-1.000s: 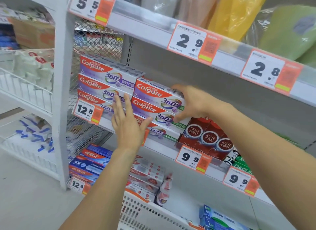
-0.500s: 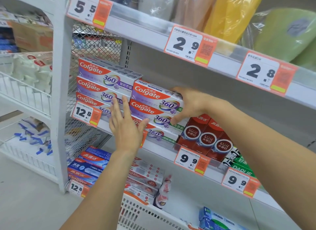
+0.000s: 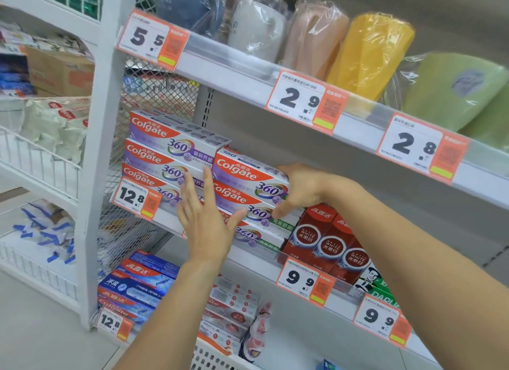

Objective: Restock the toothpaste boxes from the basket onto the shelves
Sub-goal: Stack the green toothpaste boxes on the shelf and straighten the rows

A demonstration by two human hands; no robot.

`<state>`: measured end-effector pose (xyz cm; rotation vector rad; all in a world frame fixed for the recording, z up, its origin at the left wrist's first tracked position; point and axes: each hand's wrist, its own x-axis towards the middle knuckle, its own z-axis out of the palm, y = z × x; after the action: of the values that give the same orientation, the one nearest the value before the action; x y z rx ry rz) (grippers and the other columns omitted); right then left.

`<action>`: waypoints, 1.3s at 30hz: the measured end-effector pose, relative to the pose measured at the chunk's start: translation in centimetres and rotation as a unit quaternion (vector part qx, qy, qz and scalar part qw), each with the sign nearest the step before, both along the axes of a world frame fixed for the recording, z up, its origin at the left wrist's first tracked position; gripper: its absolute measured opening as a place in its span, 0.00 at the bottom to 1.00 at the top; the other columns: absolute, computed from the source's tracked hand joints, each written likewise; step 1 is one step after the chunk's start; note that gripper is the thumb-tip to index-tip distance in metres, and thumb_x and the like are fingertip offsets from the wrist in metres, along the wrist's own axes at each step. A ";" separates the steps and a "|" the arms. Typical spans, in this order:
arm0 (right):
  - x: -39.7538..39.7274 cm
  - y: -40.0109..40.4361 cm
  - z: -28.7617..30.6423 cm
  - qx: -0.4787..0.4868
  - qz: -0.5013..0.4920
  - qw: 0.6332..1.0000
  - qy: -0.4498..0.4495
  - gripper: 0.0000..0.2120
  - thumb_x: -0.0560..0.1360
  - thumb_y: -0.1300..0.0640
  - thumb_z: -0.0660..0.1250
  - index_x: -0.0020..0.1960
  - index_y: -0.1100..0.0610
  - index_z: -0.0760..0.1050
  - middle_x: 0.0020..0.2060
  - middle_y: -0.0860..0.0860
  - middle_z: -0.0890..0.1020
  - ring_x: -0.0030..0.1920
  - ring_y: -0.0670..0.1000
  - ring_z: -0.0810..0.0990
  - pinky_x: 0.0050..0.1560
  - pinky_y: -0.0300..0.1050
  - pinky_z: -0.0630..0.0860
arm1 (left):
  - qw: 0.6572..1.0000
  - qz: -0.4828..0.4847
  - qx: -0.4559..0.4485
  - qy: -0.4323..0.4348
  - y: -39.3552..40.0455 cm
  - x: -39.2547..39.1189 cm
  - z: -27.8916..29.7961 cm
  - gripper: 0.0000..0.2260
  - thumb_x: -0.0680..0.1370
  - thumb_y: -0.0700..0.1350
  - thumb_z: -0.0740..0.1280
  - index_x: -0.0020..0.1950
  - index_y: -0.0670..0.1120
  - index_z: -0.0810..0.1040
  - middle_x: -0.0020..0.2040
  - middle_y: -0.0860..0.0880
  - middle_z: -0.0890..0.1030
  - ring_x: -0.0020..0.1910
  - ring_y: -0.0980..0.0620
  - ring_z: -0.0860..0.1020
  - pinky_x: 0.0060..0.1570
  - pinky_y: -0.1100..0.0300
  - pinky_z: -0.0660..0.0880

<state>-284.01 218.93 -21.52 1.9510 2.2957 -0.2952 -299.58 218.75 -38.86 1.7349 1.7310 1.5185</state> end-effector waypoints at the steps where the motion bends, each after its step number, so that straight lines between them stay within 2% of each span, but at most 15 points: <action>1: 0.0 -0.1 0.0 0.001 0.003 1.000 -0.002 0.30 0.62 0.47 0.83 0.59 0.45 0.74 0.52 0.43 0.84 0.48 0.47 0.83 0.54 0.46 0.79 | 1.000 0.001 0.001 -0.002 0.0 0.0 0.1 0.48 0.72 0.65 0.70 0.82 0.53 0.45 0.82 0.42 0.45 0.81 0.41 0.46 0.76 0.38 0.50; 7: -0.2 -0.2 0.2 -0.003 0.003 1.000 -0.001 0.29 0.61 0.47 0.83 0.57 0.46 0.74 0.50 0.44 0.85 0.46 0.46 0.84 0.50 0.45 0.80 | 1.000 -0.012 -0.008 -0.007 -0.1 -0.2 0.0 0.50 0.70 0.64 0.72 0.82 0.55 0.44 0.82 0.44 0.44 0.81 0.43 0.45 0.76 0.38 0.50; 13: -0.3 -0.4 0.2 -0.007 0.005 1.000 0.001 0.28 0.62 0.46 0.83 0.56 0.46 0.74 0.49 0.43 0.85 0.45 0.47 0.84 0.51 0.46 0.81 | 1.000 -0.013 -0.009 -0.011 -0.1 -0.6 0.0 0.52 0.69 0.62 0.75 0.82 0.57 0.44 0.82 0.46 0.45 0.81 0.44 0.45 0.76 0.39 0.48; 17: -0.2 -0.4 -0.1 0.004 0.010 1.000 0.018 0.29 0.61 0.48 0.84 0.56 0.46 0.74 0.51 0.44 0.85 0.47 0.47 0.84 0.55 0.48 0.81 | 1.000 -0.009 -0.008 -0.001 -0.2 -0.7 -0.2 0.50 0.70 0.63 0.73 0.82 0.56 0.44 0.82 0.46 0.46 0.81 0.44 0.46 0.75 0.39 0.50; 22: 0.3 -0.9 -0.4 0.038 0.041 0.997 0.060 0.44 0.60 0.52 0.85 0.70 0.45 0.66 0.55 0.43 0.83 0.51 0.45 0.83 0.57 0.46 0.79 | 1.000 -0.015 -0.007 0.002 -0.3 -1.0 -0.3 0.50 0.68 0.65 0.71 0.82 0.56 0.46 0.82 0.46 0.46 0.81 0.45 0.47 0.75 0.39 0.50; 26: 0.3 -1.0 -0.2 0.022 0.045 0.998 0.049 0.39 0.57 0.51 0.85 0.62 0.42 0.68 0.50 0.41 0.84 0.46 0.42 0.84 0.52 0.44 0.81 | 1.000 -0.008 -0.006 -0.011 -0.5 -1.0 -0.2 0.51 0.68 0.63 0.73 0.82 0.56 0.47 0.82 0.47 0.47 0.81 0.45 0.48 0.75 0.39 0.50; 34: 0.2 -1.0 -0.1 0.015 0.045 0.998 0.049 0.37 0.59 0.50 0.85 0.61 0.43 0.69 0.50 0.41 0.84 0.47 0.43 0.84 0.54 0.47 0.82 | 1.000 -0.010 -0.005 -0.028 -0.6 -0.9 -0.1 0.50 0.68 0.62 0.74 0.82 0.56 0.49 0.82 0.48 0.48 0.81 0.45 0.49 0.76 0.39 0.51; 36: 0.2 -1.1 0.0 0.024 0.044 0.998 0.041 0.40 0.59 0.48 0.85 0.64 0.42 0.67 0.52 0.41 0.83 0.48 0.43 0.83 0.56 0.48 0.81 | 1.000 -0.010 -0.005 -0.028 -0.6 -0.9 -0.1 0.50 0.68 0.62 0.74 0.82 0.56 0.49 0.82 0.48 0.48 0.81 0.45 0.48 0.76 0.39 0.51; 39: 0.2 -1.4 -0.1 0.075 0.066 0.995 0.014 0.53 0.59 0.46 0.84 0.75 0.40 0.58 0.55 0.38 0.79 0.51 0.44 0.81 0.56 0.44 0.78 | 1.000 -0.011 -0.003 -0.020 -0.5 -1.0 -0.2 0.50 0.68 0.64 0.73 0.82 0.56 0.49 0.82 0.48 0.48 0.80 0.45 0.48 0.75 0.39 0.50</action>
<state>-283.77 217.56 -21.59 1.8577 2.5185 -0.1409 -300.57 218.27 -39.11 1.7042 1.6900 1.5259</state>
